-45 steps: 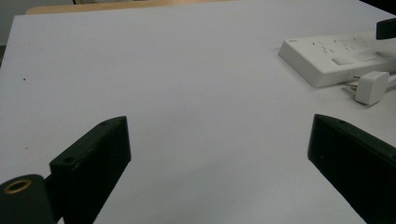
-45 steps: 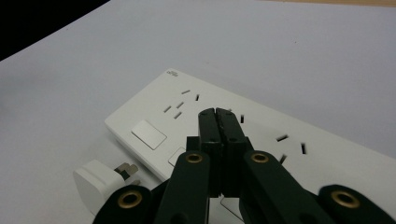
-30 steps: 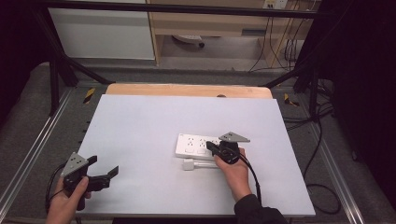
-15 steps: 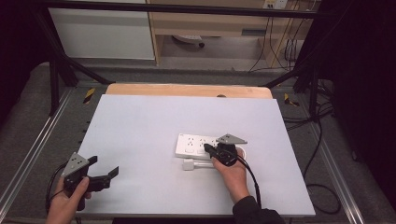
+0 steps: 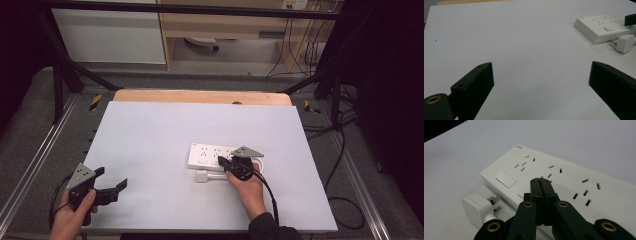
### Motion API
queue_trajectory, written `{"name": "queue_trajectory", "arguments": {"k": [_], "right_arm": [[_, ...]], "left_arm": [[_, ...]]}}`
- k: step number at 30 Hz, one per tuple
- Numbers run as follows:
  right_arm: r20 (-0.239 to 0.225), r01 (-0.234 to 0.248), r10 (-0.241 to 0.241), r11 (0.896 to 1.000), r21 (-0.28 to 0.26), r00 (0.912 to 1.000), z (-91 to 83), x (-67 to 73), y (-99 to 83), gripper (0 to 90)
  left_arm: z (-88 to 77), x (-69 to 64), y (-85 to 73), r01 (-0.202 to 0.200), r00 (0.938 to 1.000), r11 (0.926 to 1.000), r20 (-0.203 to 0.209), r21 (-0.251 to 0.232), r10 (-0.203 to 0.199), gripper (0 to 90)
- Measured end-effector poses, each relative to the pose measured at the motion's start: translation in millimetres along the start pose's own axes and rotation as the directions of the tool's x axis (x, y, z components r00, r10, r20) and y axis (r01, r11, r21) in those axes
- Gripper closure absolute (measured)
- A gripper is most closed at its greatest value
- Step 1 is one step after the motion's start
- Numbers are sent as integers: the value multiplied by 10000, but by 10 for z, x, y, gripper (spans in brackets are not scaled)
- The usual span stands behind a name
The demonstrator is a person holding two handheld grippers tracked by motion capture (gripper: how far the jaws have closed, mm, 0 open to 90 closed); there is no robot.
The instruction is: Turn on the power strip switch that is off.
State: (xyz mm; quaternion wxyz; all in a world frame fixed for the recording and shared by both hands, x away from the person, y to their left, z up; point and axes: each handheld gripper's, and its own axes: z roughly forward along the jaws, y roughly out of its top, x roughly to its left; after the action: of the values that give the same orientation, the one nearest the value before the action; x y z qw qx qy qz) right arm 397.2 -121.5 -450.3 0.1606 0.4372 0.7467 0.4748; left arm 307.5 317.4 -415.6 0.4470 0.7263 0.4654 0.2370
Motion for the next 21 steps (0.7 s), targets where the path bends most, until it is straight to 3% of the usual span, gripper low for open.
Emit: {"name": "queue_trajectory", "arguments": {"k": [21], "right_arm": [[-41, 238, -239, 9996, -168, 9997, 49, 67, -29, 900]], "left_arm": [[4, -6, -2, -95, 10000, 9999, -14, 69, 95, 61]]}}
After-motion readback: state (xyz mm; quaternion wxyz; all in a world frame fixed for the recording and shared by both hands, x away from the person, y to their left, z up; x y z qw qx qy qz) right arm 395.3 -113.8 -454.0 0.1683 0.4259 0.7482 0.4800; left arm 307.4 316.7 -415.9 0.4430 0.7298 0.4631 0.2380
